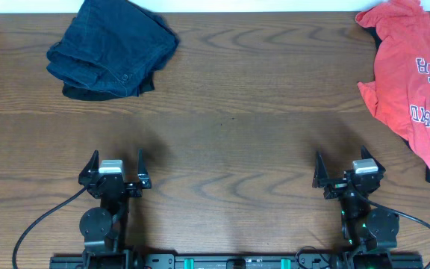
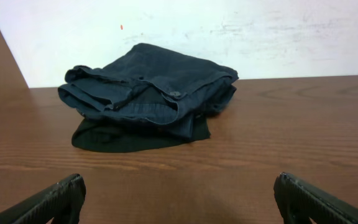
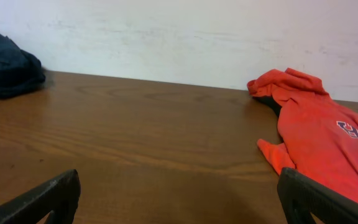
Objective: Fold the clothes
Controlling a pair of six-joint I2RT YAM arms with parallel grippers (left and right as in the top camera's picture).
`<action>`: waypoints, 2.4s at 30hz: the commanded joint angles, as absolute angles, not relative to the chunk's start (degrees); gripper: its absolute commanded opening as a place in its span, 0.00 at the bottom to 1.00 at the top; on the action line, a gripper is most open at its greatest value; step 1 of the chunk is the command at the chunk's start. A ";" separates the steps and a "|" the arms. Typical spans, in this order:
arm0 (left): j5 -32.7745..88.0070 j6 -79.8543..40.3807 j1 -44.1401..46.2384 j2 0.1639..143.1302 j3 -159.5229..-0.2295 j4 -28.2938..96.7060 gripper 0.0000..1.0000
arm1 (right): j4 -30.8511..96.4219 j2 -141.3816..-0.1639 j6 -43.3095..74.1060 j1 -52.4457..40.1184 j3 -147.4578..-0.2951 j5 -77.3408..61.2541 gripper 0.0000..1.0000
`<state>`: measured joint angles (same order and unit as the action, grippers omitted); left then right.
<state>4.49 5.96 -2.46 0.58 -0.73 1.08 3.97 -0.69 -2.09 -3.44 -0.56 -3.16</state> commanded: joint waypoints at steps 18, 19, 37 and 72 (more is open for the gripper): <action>5.37 5.45 -2.15 0.19 -0.23 3.57 0.98 | 3.62 -0.38 -1.76 -3.40 -0.32 -3.22 0.99; 5.37 5.45 -2.15 0.19 -0.23 3.57 0.98 | 3.60 -0.38 -1.76 -3.38 -0.32 -3.22 0.99; 5.34 2.39 -2.17 0.25 -1.93 3.81 0.98 | -0.27 -0.38 -6.17 -3.40 -0.73 -8.62 0.99; 12.16 2.46 -2.15 67.68 -66.13 39.72 0.98 | 24.93 -74.26 -8.67 -3.38 -67.96 -21.26 0.99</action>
